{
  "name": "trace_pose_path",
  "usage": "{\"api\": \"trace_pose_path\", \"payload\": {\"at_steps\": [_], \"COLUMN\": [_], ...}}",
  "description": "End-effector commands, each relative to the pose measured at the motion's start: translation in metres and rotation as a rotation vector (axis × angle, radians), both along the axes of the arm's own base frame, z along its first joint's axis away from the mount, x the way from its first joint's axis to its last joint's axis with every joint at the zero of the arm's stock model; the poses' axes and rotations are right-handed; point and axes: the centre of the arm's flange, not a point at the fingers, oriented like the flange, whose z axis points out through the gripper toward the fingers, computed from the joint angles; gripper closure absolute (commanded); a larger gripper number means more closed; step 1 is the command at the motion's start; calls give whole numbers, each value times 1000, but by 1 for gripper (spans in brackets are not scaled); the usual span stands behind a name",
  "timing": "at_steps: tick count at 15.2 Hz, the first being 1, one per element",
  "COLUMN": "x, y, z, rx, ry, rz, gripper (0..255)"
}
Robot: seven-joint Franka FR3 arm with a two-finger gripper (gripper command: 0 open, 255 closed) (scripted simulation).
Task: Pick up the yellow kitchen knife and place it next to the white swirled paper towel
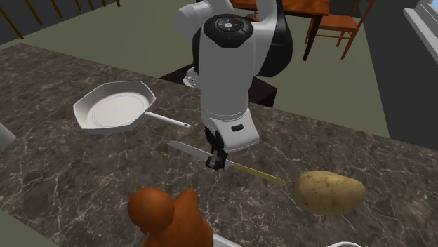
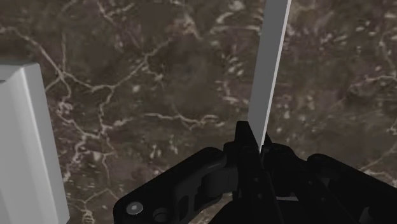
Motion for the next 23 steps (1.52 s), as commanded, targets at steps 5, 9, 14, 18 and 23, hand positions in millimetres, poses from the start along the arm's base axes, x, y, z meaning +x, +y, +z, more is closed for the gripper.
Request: {"api": "trace_pose_path", "payload": {"at_steps": [5,9,14,18,23], "x": [0,0,0,0,0], "y": [0,0,0,0,0], "z": [31,52,79,100,126], "rx": [0,0,0,0,0], "ry": [0,0,0,0,0], "rz": [0,0,0,0,0], "gripper": [255,255,255,255,255]}}
